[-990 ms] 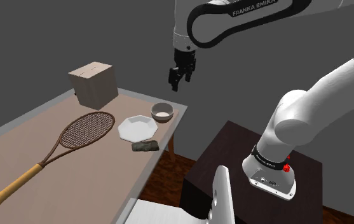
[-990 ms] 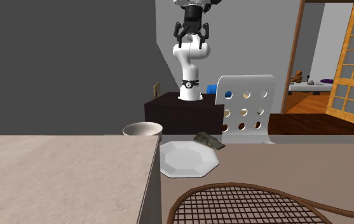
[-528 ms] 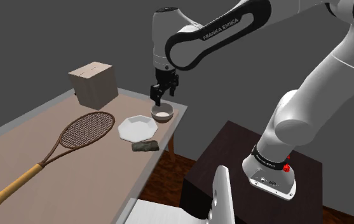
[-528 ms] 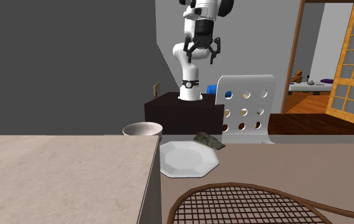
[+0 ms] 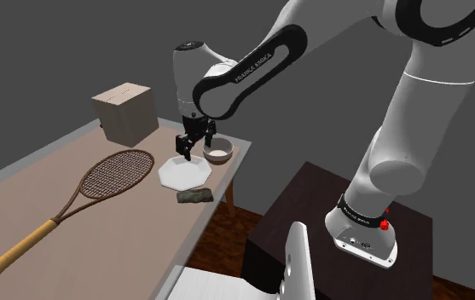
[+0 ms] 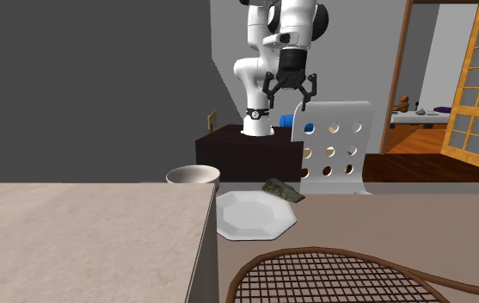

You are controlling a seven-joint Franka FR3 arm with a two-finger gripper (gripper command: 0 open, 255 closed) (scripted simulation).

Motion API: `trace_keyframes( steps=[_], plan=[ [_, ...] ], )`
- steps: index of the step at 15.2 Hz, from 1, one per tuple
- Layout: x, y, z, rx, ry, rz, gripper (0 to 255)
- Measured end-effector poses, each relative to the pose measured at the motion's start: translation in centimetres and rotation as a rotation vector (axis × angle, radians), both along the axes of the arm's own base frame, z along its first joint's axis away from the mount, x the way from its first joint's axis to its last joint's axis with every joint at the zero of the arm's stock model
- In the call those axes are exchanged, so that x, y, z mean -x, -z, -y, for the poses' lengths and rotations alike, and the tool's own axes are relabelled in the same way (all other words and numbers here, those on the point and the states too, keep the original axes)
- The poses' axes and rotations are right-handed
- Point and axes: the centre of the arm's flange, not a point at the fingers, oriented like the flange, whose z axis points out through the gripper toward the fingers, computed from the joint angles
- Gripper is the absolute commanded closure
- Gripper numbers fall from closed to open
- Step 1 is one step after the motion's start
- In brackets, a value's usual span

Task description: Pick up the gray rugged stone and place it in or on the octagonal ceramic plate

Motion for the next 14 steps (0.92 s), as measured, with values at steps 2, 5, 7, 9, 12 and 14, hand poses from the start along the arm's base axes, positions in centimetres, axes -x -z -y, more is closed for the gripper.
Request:
trace_keyframes(
  steps=[2,5,7,9,12,14],
  plan=[
    [-1.1,1.8,-1.4,-0.003,0.006,-0.004,0],
    [-3.3,4.2,-3.6,-0.009,0.016,-0.007,0],
    [-4.7,6.3,-5.1,-0.012,0.022,-0.01,0],
    [-6.2,8.0,-6.4,-0.015,0.029,-0.013,0],
    [-8.1,10.1,-8.5,-0.02,0.038,-0.017,0],
    [-8.3,11.4,-9.0,-0.02,0.041,-0.018,0]
  ],
)
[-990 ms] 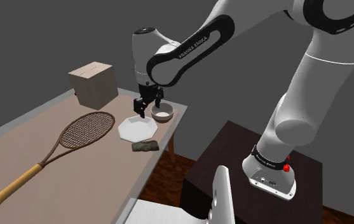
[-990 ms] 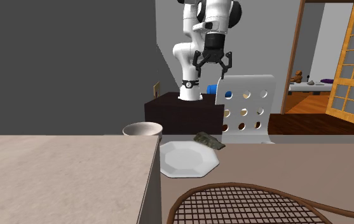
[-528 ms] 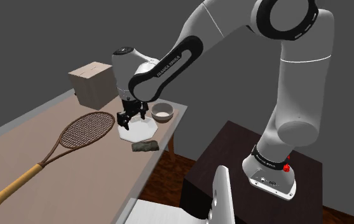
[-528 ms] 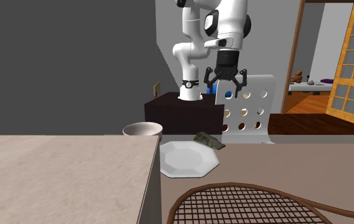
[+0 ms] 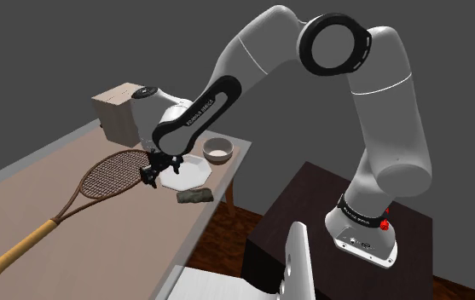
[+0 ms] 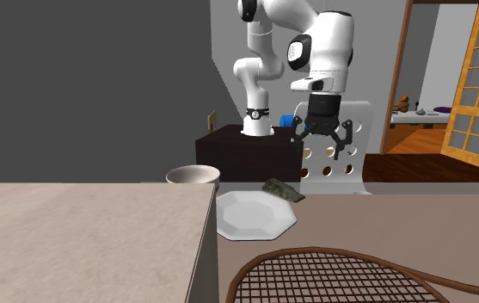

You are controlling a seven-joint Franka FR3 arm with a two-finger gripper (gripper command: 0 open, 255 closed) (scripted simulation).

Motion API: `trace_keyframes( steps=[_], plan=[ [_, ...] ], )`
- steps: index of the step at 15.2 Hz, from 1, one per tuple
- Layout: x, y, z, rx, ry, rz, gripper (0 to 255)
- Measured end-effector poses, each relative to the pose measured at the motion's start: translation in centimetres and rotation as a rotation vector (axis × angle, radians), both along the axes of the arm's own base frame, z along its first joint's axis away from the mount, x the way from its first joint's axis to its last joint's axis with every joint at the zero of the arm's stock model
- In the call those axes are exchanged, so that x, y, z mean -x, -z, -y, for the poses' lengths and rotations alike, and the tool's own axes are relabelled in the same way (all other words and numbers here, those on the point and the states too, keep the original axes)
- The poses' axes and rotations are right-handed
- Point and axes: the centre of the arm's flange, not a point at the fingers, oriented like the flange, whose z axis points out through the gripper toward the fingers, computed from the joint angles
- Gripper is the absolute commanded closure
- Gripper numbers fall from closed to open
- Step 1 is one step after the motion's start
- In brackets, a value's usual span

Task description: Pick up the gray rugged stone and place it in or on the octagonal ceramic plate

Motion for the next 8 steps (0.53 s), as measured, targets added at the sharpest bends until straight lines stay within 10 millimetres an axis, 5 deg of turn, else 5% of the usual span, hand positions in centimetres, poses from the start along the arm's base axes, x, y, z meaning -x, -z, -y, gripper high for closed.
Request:
trace_keyframes(
  steps=[8],
  plan=[
    [-0.2,3.4,-0.1,0.0,0.001,0.0,0]
  ],
)
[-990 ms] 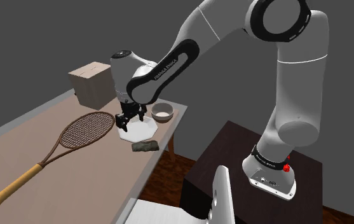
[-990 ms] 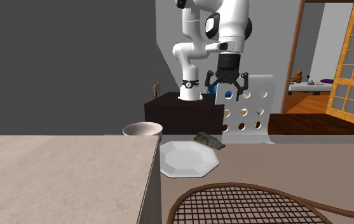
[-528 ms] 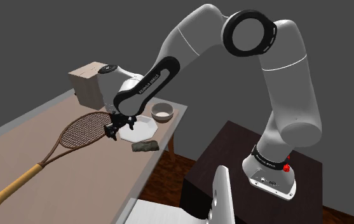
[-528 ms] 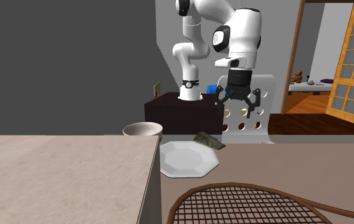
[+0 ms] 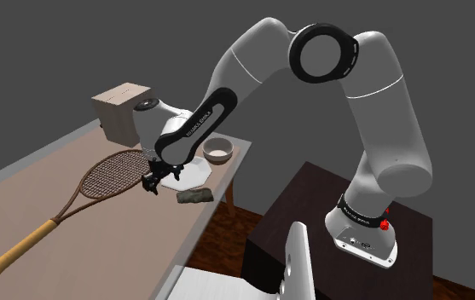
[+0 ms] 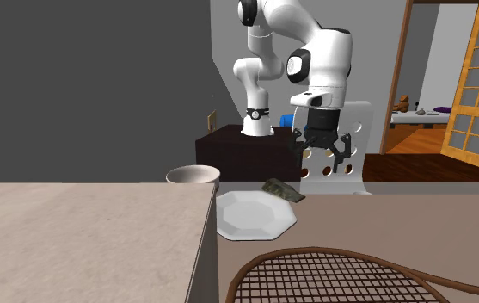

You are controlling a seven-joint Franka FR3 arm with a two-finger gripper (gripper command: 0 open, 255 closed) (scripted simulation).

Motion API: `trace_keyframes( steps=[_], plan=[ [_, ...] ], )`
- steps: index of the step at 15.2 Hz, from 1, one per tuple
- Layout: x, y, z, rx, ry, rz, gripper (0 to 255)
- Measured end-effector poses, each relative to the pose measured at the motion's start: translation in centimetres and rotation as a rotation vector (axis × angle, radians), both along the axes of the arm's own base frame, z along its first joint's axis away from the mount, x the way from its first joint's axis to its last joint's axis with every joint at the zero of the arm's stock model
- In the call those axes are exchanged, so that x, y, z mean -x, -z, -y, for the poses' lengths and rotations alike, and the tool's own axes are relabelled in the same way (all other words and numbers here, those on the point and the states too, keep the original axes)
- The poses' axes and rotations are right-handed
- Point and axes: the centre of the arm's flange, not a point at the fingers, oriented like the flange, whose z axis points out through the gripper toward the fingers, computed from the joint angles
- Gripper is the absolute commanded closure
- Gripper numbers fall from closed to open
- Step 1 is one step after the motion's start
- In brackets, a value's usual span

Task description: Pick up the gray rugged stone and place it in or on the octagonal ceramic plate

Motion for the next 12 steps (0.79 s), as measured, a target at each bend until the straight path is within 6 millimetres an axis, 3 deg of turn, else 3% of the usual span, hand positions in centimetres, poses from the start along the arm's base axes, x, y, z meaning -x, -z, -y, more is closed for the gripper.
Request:
trace_keyframes(
  steps=[4,5,12],
  plan=[
    [-0.02,0.08,0.01,0.0,0.0,0.0,0],
    [-0.02,0.08,0.01,0.0,0.0,0.0,255],
    [-0.02,0.08,0.01,0.0,0.0,0.0,255]
  ],
)
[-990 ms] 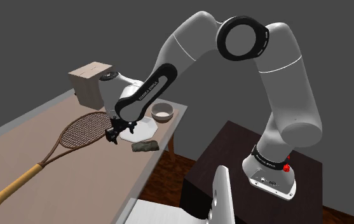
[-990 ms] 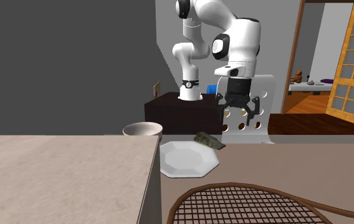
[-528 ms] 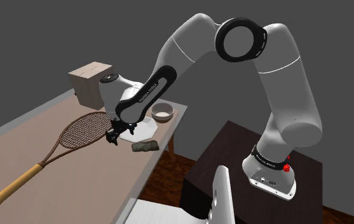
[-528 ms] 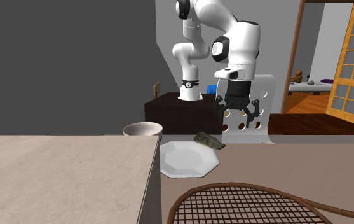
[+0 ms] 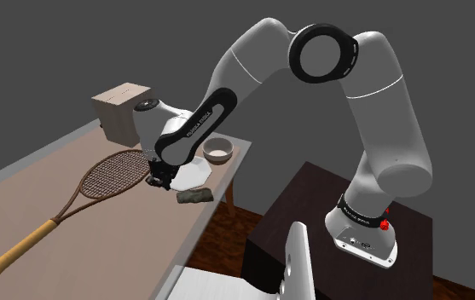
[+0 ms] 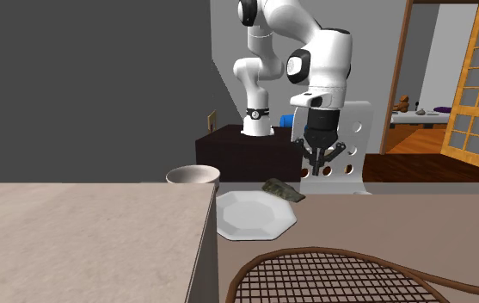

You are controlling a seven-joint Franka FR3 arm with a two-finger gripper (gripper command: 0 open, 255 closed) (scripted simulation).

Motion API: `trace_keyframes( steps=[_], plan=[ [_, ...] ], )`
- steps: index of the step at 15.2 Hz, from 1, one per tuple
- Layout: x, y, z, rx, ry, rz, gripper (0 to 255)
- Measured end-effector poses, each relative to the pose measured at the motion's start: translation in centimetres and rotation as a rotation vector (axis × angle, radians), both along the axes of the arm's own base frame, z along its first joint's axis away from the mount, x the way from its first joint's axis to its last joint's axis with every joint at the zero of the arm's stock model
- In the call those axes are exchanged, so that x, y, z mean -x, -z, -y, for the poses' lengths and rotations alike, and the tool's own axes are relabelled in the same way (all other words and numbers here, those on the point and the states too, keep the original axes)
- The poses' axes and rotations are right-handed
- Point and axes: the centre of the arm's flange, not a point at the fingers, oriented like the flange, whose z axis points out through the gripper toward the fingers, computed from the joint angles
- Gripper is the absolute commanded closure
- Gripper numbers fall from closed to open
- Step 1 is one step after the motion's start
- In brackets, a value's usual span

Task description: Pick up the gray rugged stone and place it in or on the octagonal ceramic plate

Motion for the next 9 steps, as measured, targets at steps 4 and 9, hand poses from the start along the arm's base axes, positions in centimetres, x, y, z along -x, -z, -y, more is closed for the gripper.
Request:
trace_keyframes(
  steps=[4,9],
  plan=[
    [0.0,0.0,0.0,0.0,0.0,0.0,0],
    [2.1,4.4,1.3,0.1,-0.803,-0.062,0]
  ],
)
